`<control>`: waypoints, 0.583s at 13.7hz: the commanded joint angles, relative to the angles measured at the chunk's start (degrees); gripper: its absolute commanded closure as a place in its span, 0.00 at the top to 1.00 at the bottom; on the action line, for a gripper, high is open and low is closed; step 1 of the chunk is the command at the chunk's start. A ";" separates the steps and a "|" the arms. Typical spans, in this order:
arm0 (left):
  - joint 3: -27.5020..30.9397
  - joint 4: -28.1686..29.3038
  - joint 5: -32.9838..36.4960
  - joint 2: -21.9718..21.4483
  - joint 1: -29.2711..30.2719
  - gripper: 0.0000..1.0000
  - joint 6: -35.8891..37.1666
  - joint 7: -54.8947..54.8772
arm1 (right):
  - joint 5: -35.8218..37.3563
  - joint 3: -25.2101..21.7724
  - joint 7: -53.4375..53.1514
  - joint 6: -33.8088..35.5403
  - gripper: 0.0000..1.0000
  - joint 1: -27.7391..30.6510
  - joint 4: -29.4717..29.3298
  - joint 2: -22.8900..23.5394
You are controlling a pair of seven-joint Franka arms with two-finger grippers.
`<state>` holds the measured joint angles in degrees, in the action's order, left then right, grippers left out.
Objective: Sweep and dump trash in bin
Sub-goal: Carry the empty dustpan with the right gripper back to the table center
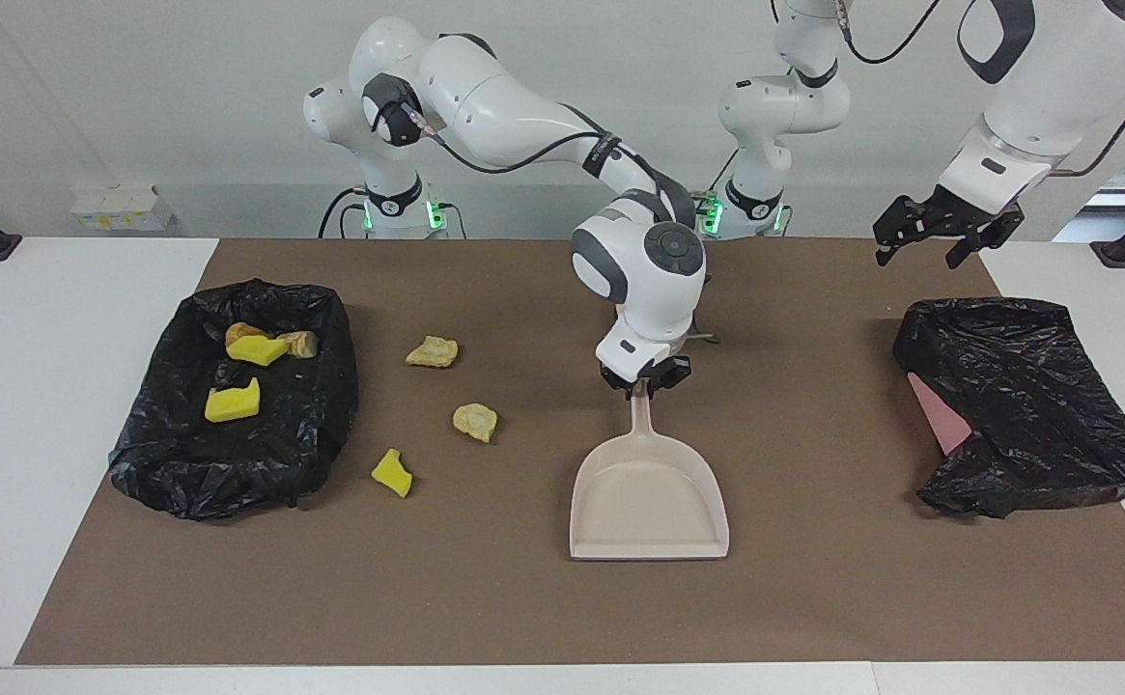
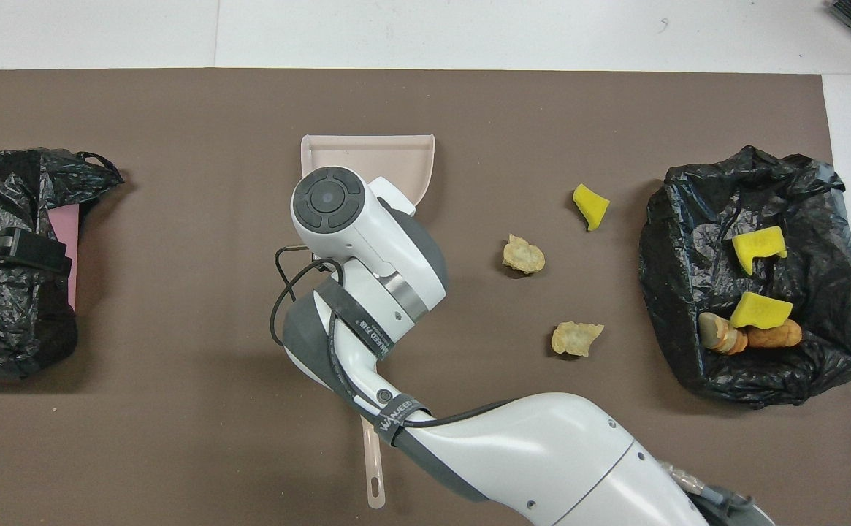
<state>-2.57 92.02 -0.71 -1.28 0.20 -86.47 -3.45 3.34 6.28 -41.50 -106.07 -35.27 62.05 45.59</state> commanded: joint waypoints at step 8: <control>0.11 -0.79 0.98 0.22 -0.12 1.00 0.42 0.47 | -0.53 -0.57 0.63 -0.72 1.00 5.11 0.79 -7.69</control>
<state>-2.57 92.02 -0.71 -1.28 0.20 -86.47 -3.45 3.39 5.44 -41.46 -106.30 -31.95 61.46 41.40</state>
